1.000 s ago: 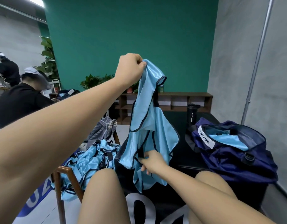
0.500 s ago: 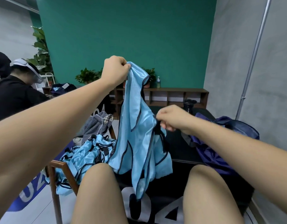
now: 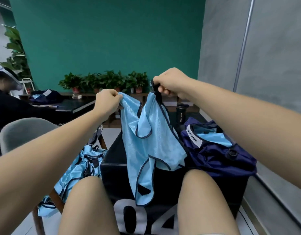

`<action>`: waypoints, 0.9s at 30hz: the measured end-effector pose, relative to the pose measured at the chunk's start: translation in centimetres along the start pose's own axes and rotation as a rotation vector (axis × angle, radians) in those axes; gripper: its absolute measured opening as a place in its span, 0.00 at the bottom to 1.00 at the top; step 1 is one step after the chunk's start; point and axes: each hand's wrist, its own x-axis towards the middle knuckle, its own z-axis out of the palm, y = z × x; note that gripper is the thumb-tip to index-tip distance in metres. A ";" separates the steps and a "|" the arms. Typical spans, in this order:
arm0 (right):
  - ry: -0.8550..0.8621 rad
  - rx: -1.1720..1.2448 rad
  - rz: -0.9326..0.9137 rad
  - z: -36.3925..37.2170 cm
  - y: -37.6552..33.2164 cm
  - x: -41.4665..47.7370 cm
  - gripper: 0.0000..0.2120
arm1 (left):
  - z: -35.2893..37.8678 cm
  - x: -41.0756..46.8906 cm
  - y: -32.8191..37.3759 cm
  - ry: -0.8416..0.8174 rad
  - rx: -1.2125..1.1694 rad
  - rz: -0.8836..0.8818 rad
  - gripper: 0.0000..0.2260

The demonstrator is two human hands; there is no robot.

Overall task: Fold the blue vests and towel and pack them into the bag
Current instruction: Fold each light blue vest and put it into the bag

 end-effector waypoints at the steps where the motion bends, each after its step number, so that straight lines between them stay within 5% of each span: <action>1: 0.012 0.004 0.008 0.0 -0.2 0.3 0.06 | 0.7 -0.3 -0.5 -0.022 -0.055 -0.034 0.11; 7: 0.074 -0.015 0.040 0.6 -0.8 1.4 0.03 | 3.5 -3.4 -0.9 -0.150 -0.303 -0.100 0.03; 13: 0.102 -0.061 0.031 1.7 -0.5 2.0 0.03 | 5.1 -6.9 0.7 -0.139 -0.139 0.096 0.03; 21: 0.082 -0.081 0.016 2.7 -0.8 2.3 0.02 | 7.2 -10.1 3.3 -0.177 0.056 0.180 0.28; 27: 0.063 -0.110 -0.005 2.5 -0.7 2.0 0.04 | 7.7 -9.0 2.7 -0.241 0.040 0.191 0.11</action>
